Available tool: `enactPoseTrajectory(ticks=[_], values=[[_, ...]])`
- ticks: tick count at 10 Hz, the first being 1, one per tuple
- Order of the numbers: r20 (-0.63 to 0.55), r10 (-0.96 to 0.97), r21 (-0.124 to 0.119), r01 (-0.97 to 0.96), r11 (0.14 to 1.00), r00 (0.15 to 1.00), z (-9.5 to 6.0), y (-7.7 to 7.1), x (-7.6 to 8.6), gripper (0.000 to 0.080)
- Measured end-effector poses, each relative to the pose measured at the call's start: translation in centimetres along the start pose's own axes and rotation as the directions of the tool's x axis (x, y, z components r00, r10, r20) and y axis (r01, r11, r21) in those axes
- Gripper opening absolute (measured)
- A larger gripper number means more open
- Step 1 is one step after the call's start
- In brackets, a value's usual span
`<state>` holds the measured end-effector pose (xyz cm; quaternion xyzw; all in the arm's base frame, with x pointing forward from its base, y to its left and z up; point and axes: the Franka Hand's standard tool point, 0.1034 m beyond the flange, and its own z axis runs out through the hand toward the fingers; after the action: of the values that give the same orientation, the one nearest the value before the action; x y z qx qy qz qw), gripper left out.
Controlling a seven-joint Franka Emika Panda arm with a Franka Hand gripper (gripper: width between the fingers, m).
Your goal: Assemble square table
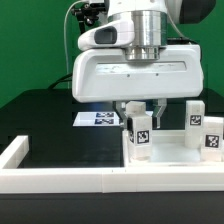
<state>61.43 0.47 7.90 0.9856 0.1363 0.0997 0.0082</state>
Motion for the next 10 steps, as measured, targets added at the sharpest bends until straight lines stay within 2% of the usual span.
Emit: enactPoseTrajectory(ticks=[4, 5, 8, 10], values=[[0.000, 0.022, 0.000, -0.022, 1.000, 1.000, 0.02, 0.01, -0.01, 0.0290], [-0.001, 0.156, 0.008, -0.156, 0.988, 0.988, 0.07, 0.06, -0.08, 0.0290], [-0.011, 0.454, 0.021, -0.453, 0.891, 0.891, 0.18, 0.34, -0.26, 0.0290], [-0.013, 0.646, 0.035, -0.645, 0.763, 0.763, 0.20, 0.30, -0.26, 0.0290]])
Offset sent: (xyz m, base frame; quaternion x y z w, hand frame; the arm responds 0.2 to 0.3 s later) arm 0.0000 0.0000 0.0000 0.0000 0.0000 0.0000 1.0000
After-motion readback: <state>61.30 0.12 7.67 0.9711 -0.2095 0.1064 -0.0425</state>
